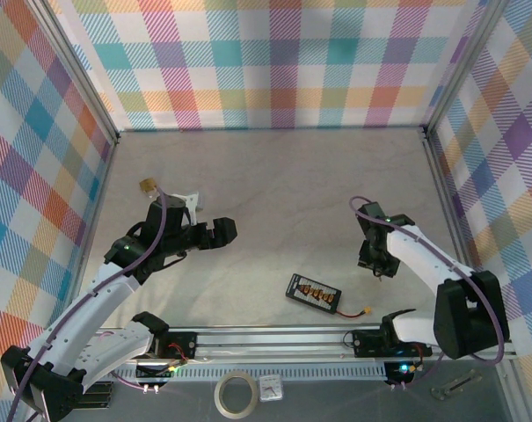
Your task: Unlock with the key
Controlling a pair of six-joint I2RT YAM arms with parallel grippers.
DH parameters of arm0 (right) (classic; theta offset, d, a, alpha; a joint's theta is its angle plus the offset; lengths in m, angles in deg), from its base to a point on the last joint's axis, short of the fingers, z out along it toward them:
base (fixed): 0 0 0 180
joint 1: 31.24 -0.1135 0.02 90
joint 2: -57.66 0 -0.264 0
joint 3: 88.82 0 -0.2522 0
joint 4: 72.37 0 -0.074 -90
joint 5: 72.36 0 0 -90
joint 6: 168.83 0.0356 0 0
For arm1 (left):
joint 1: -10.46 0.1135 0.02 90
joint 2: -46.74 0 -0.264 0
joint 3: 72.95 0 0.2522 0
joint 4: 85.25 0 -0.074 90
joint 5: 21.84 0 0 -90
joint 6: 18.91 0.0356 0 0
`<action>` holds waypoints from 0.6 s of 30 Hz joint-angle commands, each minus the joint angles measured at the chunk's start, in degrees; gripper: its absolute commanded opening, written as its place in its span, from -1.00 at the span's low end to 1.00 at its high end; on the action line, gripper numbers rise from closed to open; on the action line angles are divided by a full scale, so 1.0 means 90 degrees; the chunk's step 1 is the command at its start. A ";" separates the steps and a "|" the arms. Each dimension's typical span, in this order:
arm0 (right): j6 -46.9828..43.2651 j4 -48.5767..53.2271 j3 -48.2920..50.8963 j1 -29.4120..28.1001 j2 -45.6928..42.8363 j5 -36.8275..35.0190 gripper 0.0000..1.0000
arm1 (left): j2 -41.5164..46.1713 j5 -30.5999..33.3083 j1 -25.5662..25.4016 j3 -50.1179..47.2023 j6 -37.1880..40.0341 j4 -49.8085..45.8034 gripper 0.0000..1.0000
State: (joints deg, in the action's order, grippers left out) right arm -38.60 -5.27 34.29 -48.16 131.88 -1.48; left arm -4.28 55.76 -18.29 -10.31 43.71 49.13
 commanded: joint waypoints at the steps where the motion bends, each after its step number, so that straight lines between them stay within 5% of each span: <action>1: 0.0656 0.0531 -0.0175 -0.0150 0.0209 -0.0707 -0.02 | 0.0175 0.0081 -0.0047 -0.0085 0.0193 -0.0213 0.99; 18: 0.0633 0.0265 -0.0118 -0.0214 0.1056 -0.0402 -0.05 | 0.0207 0.0197 -0.0047 -0.0051 0.0571 -0.0375 0.99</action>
State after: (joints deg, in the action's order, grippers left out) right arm -32.55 -3.57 34.22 -49.69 140.99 -6.35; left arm -2.69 57.29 -18.29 -10.31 47.58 47.27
